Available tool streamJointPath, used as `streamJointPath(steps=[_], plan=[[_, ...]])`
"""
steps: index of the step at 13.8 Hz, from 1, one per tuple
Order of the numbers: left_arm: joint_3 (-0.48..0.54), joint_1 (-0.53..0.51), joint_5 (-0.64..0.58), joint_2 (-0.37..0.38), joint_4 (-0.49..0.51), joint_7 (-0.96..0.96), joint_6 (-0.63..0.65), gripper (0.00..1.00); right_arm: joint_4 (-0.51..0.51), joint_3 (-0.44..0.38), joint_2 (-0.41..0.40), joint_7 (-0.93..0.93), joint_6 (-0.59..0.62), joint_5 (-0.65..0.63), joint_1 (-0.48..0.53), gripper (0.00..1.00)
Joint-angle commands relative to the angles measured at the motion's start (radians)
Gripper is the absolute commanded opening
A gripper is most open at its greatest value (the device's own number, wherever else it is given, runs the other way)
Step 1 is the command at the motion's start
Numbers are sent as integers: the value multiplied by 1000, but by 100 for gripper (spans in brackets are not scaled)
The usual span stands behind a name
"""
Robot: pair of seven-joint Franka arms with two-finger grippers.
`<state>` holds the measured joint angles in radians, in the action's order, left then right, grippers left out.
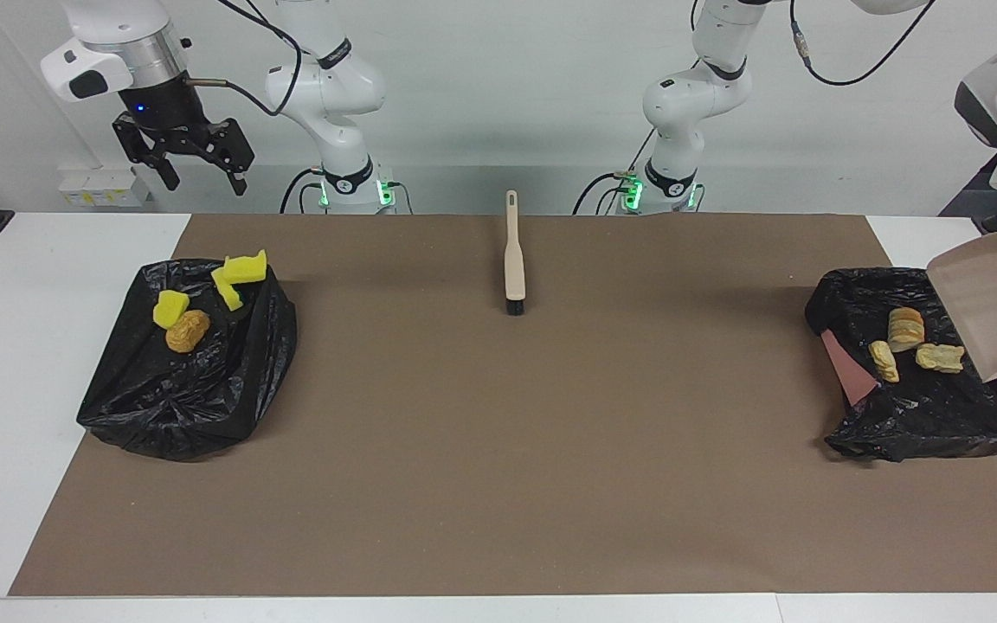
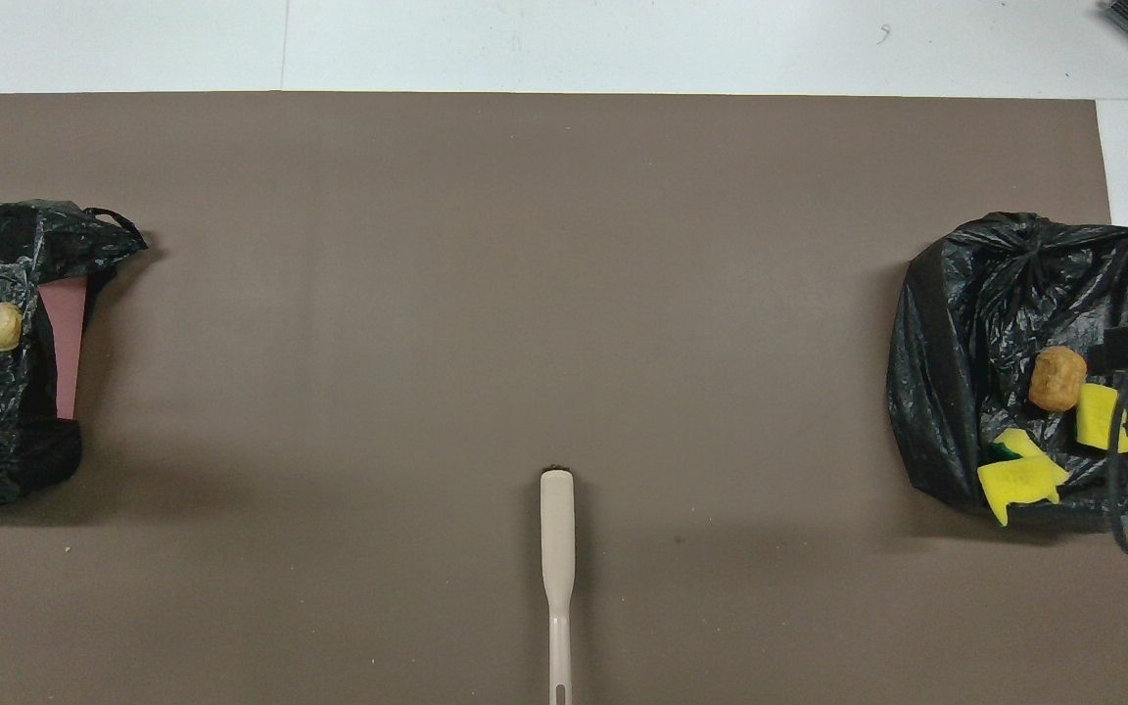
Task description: Sweep and dump trash in bin
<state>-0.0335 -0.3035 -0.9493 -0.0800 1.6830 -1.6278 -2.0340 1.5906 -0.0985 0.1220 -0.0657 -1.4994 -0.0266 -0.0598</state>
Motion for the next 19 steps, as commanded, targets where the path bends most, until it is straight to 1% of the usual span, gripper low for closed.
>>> streamJointPath(steps=[1,2,7,9,10,12,16,19], plan=[[9,75,102,31,27,101,95,0,25,-6,18,36,-22,-1,-2,100],[9,95,160,31,26,150,128,0,26,-6,16,37,-24,-1,-2,100],[9,179,363,35,24,405,254,0,34,-9,19,37,-22,-1,-5,100],[7,208,424,40,26,483,287,0,32,-39,19,33,-22,-3,-37,100],[7,213,457,42,27,503,307,0,32,-46,19,35,-24,-3,-37,100],[7,248,559,51,38,628,331,0,34,-44,18,38,-24,-1,-25,100],[7,346,668,57,43,889,376,0,32,-38,18,40,-25,1,-11,100],[7,443,742,81,78,1092,379,0,34,-37,18,40,-25,1,-6,100]])
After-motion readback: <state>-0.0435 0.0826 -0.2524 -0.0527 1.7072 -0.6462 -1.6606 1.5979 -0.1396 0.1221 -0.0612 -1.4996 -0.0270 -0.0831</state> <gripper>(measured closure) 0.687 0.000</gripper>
